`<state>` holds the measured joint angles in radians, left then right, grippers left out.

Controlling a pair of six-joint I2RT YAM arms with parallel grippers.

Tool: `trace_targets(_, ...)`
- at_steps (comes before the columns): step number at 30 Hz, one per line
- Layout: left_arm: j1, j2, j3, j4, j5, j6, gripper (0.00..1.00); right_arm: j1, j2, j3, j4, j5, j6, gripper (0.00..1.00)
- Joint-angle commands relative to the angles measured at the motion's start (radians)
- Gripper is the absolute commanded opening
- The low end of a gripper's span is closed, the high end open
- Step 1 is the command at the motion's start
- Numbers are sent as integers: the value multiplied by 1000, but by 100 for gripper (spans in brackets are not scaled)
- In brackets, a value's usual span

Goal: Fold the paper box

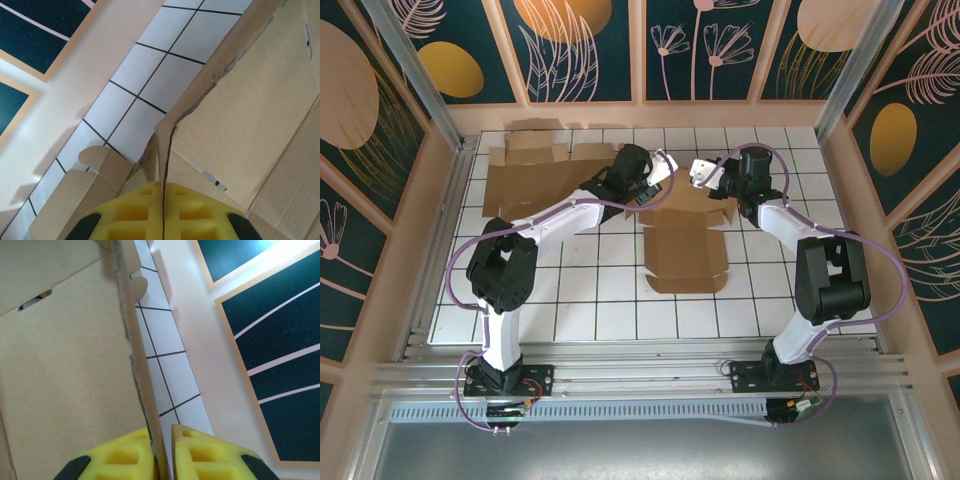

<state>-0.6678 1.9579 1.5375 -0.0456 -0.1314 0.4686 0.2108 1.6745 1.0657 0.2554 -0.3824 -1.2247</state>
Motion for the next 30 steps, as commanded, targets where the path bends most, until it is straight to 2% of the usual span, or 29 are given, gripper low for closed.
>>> trace_targets(1, -2, -82, -50, 90, 14, -104, 26, 23, -60, -61, 112, 51, -17, 12)
trace_targets(5, -1, -202, -165, 164, -76, -382, 37, 63, -109, -181, 298, 208, -58, 9)
trace_targets(7, -3, -282, -206, 133, -130, -583, 37, 86, -126, -226, 363, 295, -90, 8)
trace_targets(9, 0, -347, -241, 86, -129, -820, 38, 111, -140, -273, 434, 360, -110, 8)
trace_targets(12, 11, -416, -326, 118, 44, -1172, 41, 163, -146, -333, 493, 468, -140, 8)
trace_targets(14, 16, -424, -366, 166, 131, -1328, 42, 206, -141, -375, 561, 560, -171, 8)
trace_targets(17, 29, -378, -341, 137, 173, -1506, 45, 255, -136, -434, 668, 644, -196, 8)
trace_targets(22, 35, -226, -233, 118, 237, -1541, 46, 293, -92, -487, 777, 703, -222, 9)
trace_targets(30, 63, -93, -166, 148, 169, -1510, 48, 314, -94, -520, 778, 681, -189, 10)
